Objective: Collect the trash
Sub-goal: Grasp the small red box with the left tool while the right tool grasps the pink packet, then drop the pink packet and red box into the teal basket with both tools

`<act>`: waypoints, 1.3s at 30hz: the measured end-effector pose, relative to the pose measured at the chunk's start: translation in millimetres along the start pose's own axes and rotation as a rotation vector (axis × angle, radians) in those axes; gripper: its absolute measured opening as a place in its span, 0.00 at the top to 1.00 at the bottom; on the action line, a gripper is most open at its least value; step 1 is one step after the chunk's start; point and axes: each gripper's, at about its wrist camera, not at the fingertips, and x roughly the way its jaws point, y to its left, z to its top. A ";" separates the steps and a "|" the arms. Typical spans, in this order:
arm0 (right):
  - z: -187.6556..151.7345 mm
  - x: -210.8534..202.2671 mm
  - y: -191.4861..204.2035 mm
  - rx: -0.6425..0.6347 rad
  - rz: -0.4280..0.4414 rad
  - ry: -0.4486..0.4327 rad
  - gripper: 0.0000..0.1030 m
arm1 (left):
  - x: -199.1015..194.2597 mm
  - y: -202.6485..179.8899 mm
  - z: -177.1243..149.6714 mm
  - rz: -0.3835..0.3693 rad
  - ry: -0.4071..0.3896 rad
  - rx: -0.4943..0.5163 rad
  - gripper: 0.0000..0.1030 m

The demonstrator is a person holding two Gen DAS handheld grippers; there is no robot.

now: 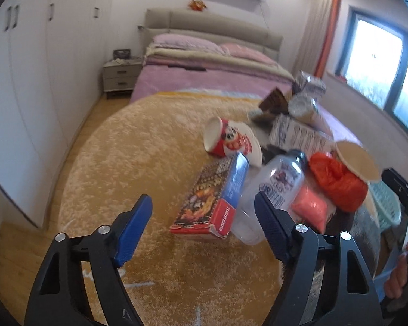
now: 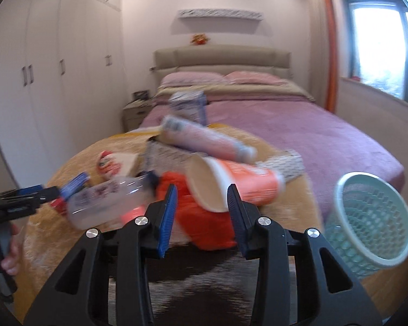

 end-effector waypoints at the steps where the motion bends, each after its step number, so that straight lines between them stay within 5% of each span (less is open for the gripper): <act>1: -0.2 5.8 7.5 -0.017 0.016 0.018 0.66 | 3.2 -0.8 -2.4 0.001 0.010 0.015 0.31; 8: -11.5 42.4 44.4 -0.103 0.121 0.162 0.62 | 17.2 6.2 3.8 -0.050 0.047 0.021 0.46; 19: -23.1 91.1 61.0 -0.130 0.156 0.312 0.52 | 34.7 52.5 9.5 -0.125 0.080 -0.114 0.51; 29: -25.4 112.3 55.7 -0.098 0.185 0.373 0.43 | 43.5 38.1 8.1 -0.158 0.080 -0.129 0.85; 32: -25.1 110.6 57.2 -0.111 0.194 0.359 0.51 | 29.0 29.5 10.0 -0.099 0.025 -0.101 0.85; 39: -24.4 73.5 66.0 -0.166 0.177 0.236 0.56 | -14.9 7.8 21.7 -0.098 -0.076 -0.047 0.85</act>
